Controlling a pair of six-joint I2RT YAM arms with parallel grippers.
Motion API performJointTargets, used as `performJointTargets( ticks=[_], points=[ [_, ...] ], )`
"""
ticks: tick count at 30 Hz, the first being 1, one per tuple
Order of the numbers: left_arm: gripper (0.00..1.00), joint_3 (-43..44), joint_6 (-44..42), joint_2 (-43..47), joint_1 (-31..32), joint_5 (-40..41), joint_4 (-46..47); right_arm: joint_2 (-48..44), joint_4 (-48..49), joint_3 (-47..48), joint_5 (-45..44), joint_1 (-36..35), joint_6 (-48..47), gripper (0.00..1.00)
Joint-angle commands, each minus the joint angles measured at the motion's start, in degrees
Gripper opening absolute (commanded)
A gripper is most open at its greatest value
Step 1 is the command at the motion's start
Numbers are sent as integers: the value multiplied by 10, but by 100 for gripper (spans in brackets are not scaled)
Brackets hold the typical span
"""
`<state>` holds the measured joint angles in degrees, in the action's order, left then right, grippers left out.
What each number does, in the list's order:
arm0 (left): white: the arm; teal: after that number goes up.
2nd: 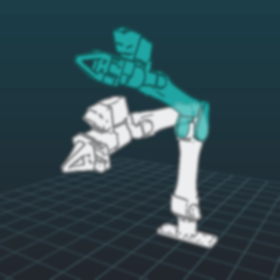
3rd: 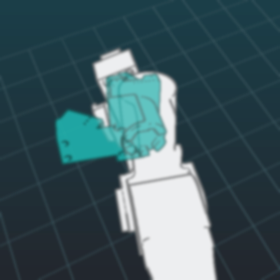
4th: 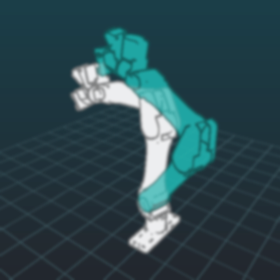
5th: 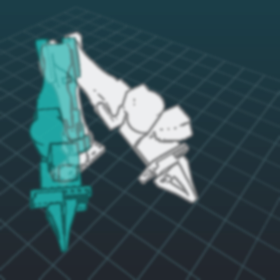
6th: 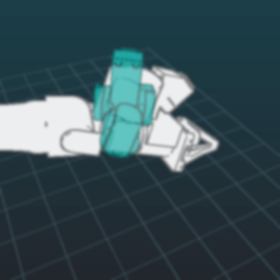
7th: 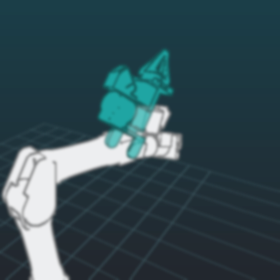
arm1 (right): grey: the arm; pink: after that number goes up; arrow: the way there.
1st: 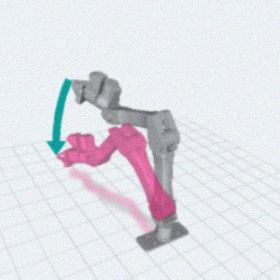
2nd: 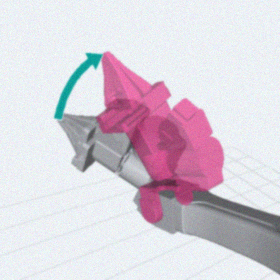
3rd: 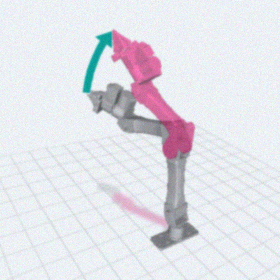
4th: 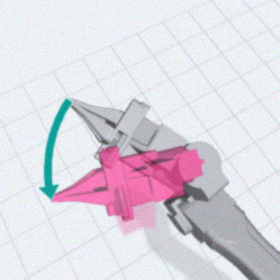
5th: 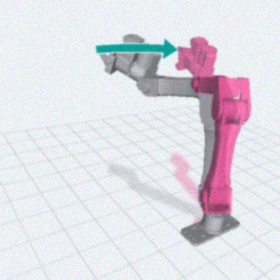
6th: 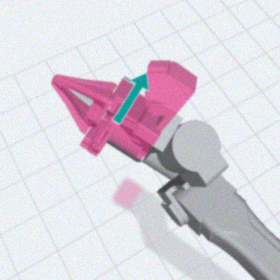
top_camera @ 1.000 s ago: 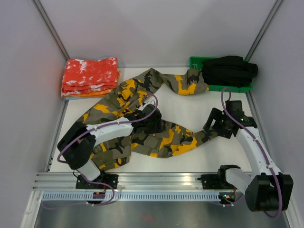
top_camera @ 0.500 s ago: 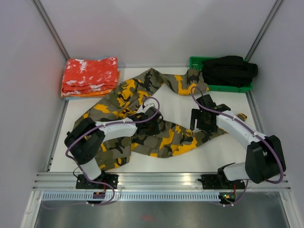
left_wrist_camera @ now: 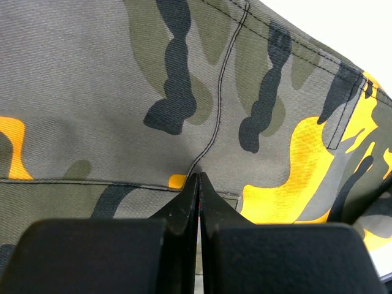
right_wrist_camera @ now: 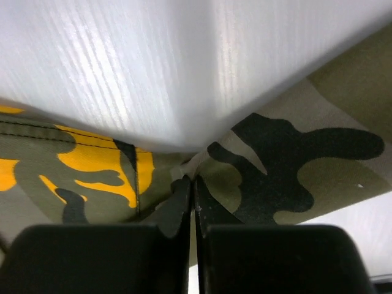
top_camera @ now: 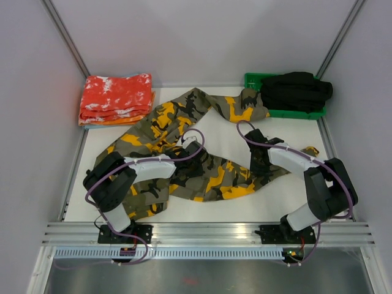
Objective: Fold and stack the trousers
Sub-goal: Flatten the trousers out
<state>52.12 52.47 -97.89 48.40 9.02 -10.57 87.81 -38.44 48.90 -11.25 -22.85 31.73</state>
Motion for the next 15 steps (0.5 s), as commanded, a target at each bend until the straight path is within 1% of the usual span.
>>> performJointTargets(
  ticks=[1, 2, 4, 5, 6, 7, 8, 9, 10, 11, 12, 13, 14, 15],
  points=[
    [2, -2, 21, 9, 1, 20, 19, -36, -50, 34, -83, -3, 20, 0],
    [2, -1, 23, 7, 1, 19, 22, -53, -65, 48, -97, -3, 25, 0],
    [2, 3, 24, -3, 1, 13, 27, -117, -100, 59, -137, -3, 50, 0],
    [2, 10, 23, -5, 0, 4, 31, -173, -109, 66, -150, -3, 63, 0],
    [2, 12, 23, -10, 0, 0, 34, -208, -119, 66, -176, -3, 83, 0],
    [2, 15, 21, -11, 1, -5, 37, -243, -123, 64, -183, -3, 119, 0],
    [2, 19, 21, -12, 0, -9, 40, -285, -122, 43, -188, -4, 140, 0],
    [2, 22, 21, -12, 0, -10, 43, -367, -121, 27, -192, -3, 162, 0],
    [2, 25, 19, -14, 0, -11, 44, -404, -113, 6, -185, -3, 194, 0],
    [2, 32, 17, -16, -1, -12, 43, -470, -122, -34, -180, -3, 218, 0],
    [2, 36, 13, -17, -2, -14, 41, -496, -135, -56, -159, -3, 241, 0],
    [2, 40, 11, -19, -2, -15, 40, -517, -158, -78, -143, -3, 260, 2],
    [2, 42, 11, -19, -3, -15, 39, -534, -172, -119, -121, -3, 293, 7],
    [2, 42, 10, -19, -4, -15, 37, -558, -183, -136, -79, -3, 309, 18]
  ],
)
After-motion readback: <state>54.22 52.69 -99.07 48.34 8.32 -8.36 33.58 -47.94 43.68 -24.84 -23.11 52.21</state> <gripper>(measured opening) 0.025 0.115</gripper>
